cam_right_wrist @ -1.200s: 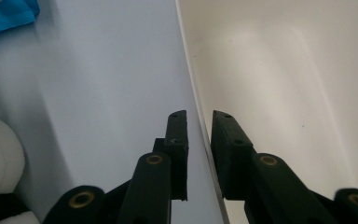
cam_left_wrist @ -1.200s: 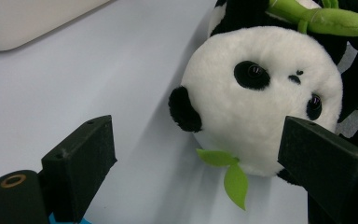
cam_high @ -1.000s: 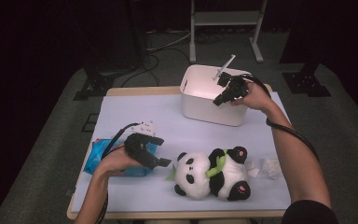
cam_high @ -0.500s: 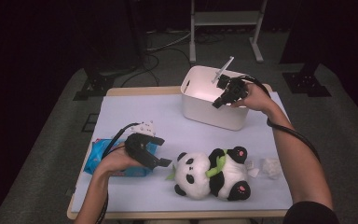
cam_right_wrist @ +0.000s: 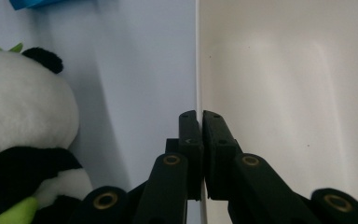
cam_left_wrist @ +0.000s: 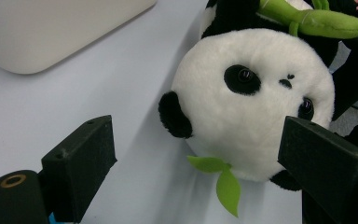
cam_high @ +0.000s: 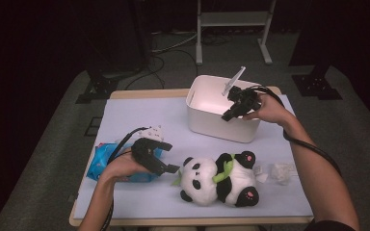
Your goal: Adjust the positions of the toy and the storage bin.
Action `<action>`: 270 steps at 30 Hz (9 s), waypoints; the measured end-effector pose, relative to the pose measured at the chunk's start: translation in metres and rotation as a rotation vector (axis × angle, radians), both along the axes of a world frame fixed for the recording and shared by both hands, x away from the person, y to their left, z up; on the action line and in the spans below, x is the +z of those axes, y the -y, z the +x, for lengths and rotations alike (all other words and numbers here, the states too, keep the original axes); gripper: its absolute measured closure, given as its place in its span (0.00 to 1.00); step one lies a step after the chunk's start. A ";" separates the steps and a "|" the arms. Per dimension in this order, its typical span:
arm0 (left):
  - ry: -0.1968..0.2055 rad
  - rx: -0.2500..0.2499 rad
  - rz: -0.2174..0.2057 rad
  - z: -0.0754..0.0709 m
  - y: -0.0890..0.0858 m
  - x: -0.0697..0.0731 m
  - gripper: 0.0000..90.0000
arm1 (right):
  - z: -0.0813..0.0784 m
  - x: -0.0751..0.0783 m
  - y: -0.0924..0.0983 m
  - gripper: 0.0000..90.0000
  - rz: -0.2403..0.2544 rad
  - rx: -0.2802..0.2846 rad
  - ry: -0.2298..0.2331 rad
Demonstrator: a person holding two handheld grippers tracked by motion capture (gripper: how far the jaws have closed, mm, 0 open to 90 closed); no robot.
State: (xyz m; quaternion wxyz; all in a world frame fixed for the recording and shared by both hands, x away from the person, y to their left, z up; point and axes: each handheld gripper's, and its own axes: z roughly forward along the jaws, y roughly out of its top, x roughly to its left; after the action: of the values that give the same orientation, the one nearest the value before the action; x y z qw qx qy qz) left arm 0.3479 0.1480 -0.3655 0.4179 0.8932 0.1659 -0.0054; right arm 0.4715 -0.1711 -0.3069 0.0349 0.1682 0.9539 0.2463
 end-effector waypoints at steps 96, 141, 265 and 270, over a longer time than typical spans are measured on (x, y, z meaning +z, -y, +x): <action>0.007 0.003 0.018 -0.004 0.007 -0.002 0.11 | -0.112 0.028 0.027 0.71 0.115 0.074 0.023; -0.003 0.001 0.006 -0.004 0.003 -0.002 0.10 | -0.167 -0.022 -0.025 0.66 0.052 0.242 -0.014; -0.038 0.093 -0.011 0.017 -0.028 -0.011 0.10 | -0.059 0.158 0.023 0.85 0.074 0.007 0.187; -0.043 0.084 -0.003 0.018 -0.026 -0.013 0.10 | -0.049 0.150 0.024 0.85 0.081 -0.004 0.181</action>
State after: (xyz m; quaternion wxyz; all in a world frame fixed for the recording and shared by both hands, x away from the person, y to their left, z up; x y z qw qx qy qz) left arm 0.3656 0.1735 -0.3787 0.4154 0.8845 0.2121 -0.0075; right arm 0.4229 -0.1954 -0.1567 0.1146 0.1485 0.9357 0.2988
